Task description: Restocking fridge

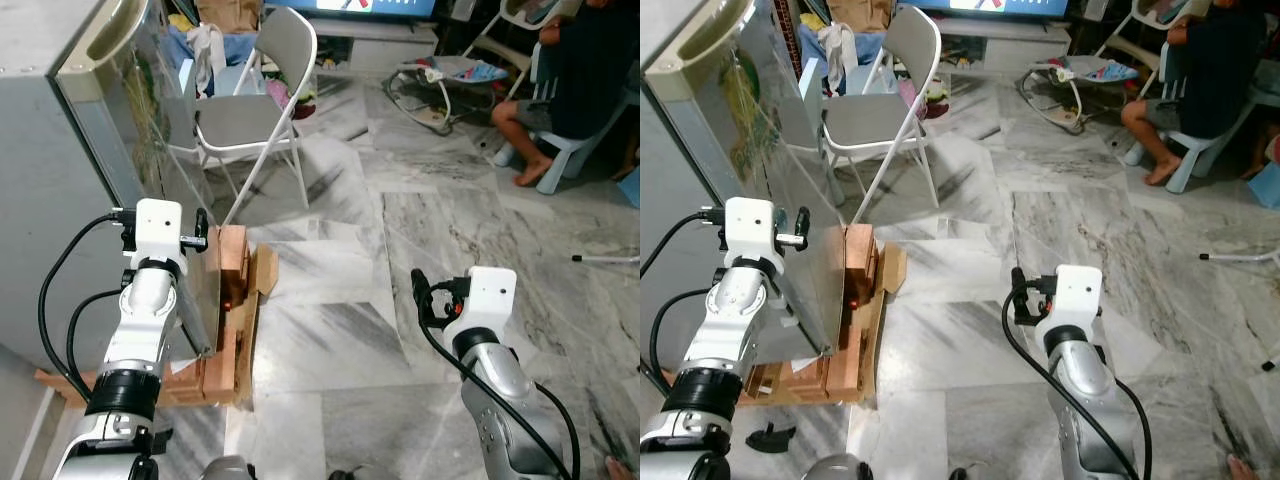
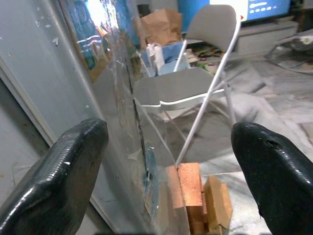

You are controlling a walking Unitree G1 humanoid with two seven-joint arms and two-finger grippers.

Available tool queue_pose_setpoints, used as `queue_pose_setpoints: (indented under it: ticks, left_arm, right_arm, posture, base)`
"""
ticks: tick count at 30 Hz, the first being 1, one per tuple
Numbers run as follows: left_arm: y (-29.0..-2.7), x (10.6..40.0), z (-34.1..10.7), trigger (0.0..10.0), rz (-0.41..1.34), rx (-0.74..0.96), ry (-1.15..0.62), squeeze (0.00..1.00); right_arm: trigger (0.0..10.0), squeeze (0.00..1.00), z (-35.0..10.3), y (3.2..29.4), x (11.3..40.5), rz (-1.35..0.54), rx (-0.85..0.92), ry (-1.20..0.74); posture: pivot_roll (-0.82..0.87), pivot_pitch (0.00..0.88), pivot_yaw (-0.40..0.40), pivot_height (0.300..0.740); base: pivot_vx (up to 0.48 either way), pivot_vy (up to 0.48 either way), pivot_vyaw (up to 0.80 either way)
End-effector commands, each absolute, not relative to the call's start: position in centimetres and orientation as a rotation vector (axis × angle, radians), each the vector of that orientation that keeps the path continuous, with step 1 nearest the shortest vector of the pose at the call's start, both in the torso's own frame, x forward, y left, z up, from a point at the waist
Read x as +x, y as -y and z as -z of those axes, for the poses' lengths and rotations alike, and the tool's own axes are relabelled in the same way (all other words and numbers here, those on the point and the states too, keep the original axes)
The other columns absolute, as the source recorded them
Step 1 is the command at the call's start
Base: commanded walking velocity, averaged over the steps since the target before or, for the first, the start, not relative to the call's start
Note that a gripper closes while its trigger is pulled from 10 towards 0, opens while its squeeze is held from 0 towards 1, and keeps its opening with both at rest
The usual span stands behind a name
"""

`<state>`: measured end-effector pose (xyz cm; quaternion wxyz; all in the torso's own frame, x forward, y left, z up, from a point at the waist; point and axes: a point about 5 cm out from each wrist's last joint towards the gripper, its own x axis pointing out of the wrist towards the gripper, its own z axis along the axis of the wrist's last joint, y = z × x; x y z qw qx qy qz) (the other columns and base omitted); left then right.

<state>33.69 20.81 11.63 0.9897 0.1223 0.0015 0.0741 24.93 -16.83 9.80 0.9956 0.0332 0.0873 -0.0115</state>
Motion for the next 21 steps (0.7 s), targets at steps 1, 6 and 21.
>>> queue_pose_setpoints:
  ticks: [1,6,21]
  left_arm:
    - [-22.9,33.8,-12.2,10.0,-0.261,0.22,-0.004,0.0]
    - [-22.4,33.3,-11.7,10.0,-0.207,0.191,0.009,0.0]
    - [-24.0,33.9,-12.0,10.0,-0.223,0.228,0.014,0.0]
  right_arm:
    - [10.0,0.0,-9.8,17.3,24.5,0.043,0.063,-0.183]
    - [10.0,0.0,-9.6,17.4,24.2,0.042,0.061,-0.199]
    - [10.0,0.0,-9.5,16.8,24.6,0.015,0.067,-0.208]
  posture:
    - [0.08,0.074,-0.055,0.74]
    - [0.09,0.081,-0.057,0.74]
    - [0.1,0.078,-0.066,0.74]
  base:
    - [0.0,0.0,0.0]
    - [0.0,0.0,0.0]
    - [0.0,0.0,0.0]
